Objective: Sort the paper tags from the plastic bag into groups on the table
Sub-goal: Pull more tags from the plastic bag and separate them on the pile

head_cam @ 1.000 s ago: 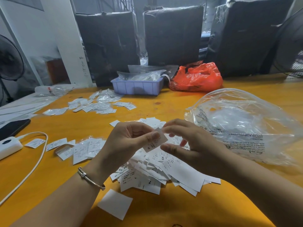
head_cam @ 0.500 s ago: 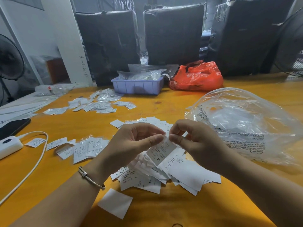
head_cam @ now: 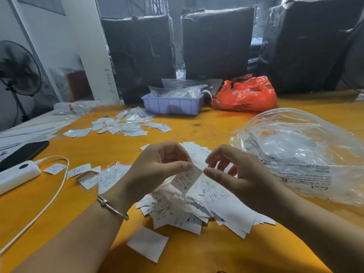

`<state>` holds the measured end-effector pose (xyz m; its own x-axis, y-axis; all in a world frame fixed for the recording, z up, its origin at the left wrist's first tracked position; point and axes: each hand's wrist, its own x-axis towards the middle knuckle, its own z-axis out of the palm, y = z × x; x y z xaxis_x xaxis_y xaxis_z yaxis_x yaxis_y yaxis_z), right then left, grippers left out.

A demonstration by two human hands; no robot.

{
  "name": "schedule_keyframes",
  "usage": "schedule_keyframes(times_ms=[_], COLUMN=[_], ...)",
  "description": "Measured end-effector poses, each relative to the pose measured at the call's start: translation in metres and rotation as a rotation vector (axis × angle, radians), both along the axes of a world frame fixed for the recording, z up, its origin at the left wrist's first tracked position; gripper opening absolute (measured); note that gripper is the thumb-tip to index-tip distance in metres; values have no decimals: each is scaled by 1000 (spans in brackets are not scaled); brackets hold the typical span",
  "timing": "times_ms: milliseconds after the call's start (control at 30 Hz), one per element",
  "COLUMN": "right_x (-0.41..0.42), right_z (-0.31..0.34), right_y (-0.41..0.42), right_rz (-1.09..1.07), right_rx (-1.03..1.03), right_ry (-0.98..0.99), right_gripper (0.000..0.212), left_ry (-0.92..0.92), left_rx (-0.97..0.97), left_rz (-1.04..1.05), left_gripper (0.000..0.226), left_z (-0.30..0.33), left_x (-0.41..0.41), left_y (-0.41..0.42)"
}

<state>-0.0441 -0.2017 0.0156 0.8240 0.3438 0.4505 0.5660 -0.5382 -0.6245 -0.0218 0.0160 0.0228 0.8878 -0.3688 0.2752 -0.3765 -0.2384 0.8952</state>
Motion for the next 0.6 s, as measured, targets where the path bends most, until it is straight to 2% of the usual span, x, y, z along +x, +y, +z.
schedule_keyframes(times_ms=[100, 200, 267, 433, 600], right_x=[3, 8, 11, 15, 14], right_z=[-2, -5, -7, -11, -11], right_y=[-3, -7, -9, -12, -10], right_rz=[-26, -45, -51, -63, -77], right_rx=[13, 16, 6, -25, -76], right_ry=[-3, -14, -16, -10, -22], right_gripper=[18, 12, 11, 9, 10], left_ry=[30, 117, 210, 444, 260], left_rx=[-55, -139, -69, 202, 390], left_rz=[275, 592, 716, 803, 871], left_gripper=[5, 21, 20, 8, 7], left_z=[6, 5, 3, -7, -19], left_x=[13, 29, 36, 44, 52], left_y=[24, 53, 76, 108, 114])
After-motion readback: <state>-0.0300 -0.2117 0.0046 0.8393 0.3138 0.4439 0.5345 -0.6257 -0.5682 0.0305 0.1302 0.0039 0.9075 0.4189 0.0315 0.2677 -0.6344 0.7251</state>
